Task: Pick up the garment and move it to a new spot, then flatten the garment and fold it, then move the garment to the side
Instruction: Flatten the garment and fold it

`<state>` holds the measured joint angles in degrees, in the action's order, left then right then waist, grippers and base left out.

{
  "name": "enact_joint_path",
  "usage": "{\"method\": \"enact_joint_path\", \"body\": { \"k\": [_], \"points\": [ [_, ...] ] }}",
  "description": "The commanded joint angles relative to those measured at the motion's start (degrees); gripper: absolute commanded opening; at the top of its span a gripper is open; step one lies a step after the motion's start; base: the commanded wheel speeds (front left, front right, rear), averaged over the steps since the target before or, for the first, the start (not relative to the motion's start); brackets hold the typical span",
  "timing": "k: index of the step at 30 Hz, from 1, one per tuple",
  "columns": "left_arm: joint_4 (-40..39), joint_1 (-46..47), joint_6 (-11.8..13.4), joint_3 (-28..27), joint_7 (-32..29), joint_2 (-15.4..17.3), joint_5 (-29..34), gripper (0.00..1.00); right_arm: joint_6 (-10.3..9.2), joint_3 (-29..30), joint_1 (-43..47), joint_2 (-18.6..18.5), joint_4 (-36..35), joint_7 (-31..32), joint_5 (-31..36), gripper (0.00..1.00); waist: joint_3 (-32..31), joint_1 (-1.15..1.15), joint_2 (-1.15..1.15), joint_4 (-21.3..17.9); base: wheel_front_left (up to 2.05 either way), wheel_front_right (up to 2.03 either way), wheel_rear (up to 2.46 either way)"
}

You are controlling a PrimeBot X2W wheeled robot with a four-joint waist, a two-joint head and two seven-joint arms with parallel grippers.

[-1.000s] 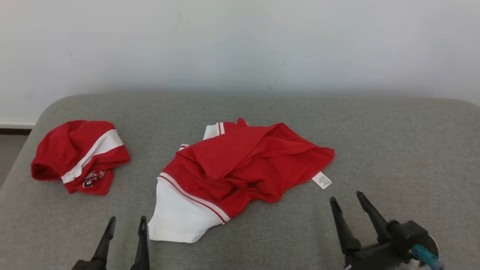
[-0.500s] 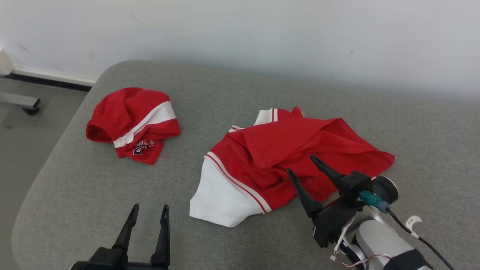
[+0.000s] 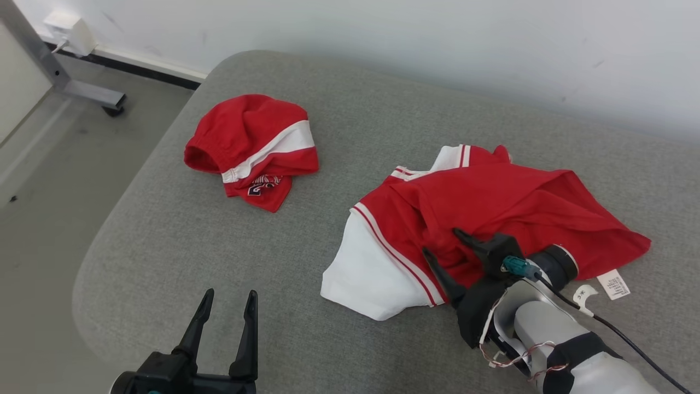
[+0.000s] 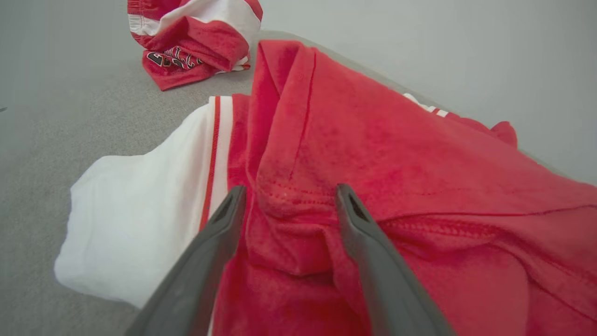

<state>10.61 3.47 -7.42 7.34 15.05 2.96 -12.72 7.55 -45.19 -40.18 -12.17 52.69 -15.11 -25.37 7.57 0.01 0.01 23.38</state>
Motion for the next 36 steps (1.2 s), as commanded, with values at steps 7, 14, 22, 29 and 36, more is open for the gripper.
{"method": "enact_joint_path", "body": {
  "k": [7,14,22,29,36],
  "points": [
    [-0.53,-0.80,-0.02,-0.99,0.19,-0.10,-0.43,1.00,-0.13,2.40,-2.12,-0.50,1.16,-0.05,-1.44,0.00,0.30,-0.01,-0.01,0.05,0.00,0.00,0.00],
    [-0.05,-1.56,-0.03,-2.29,0.19,-0.09,-0.22,1.00,-0.13,10.00,0.88,-3.20,-8.11,-0.04,0.84,0.00,-1.46,-0.01,-0.01,-4.25,0.00,0.00,0.00],
    [0.11,-2.65,-0.06,-3.54,0.19,-0.07,-0.03,1.00,-0.13,21.14,7.18,-8.14,-21.13,-0.03,6.13,0.00,-3.19,-0.01,-0.01,-12.02,0.00,0.00,0.00],
    [0.32,-2.86,-0.06,-3.89,0.18,-0.06,-0.01,1.00,-0.13,29.07,18.37,-12.77,-33.26,-0.04,9.54,0.00,-3.68,-0.01,-0.01,-18.78,0.00,0.00,0.00],
    [0.75,-3.36,-0.01,-4.11,0.19,-0.06,-0.02,1.00,-0.13,37.98,27.35,-14.52,-35.70,-0.04,9.83,0.00,-4.71,-0.01,-0.01,-22.47,0.00,0.00,0.00]
  ]
}}
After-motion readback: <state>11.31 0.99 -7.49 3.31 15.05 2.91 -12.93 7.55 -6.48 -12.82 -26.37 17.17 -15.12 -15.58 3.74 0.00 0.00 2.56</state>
